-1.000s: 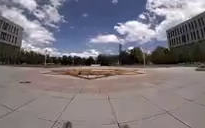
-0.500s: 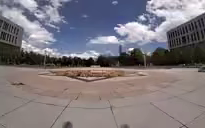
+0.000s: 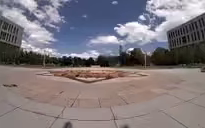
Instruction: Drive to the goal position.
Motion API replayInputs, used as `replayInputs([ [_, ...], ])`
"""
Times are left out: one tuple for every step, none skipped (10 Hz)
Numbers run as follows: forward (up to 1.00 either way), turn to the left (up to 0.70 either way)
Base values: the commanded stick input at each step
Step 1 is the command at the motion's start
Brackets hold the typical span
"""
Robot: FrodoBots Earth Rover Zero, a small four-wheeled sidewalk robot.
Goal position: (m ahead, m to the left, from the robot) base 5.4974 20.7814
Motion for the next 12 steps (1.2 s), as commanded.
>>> replayInputs([
  [0.70, 0.00],
  [0.70, 0.00],
  [0.70, 0.00],
  [0.70, 0.00],
  [0.70, 0.00],
  [0.70, 0.00],
  [0.70, 0.00],
  [0.70, 0.00],
  [0.70, 0.00],
  [0.70, 0.04],
  [0.70, 0.19],
  [0.70, 0.28],
])
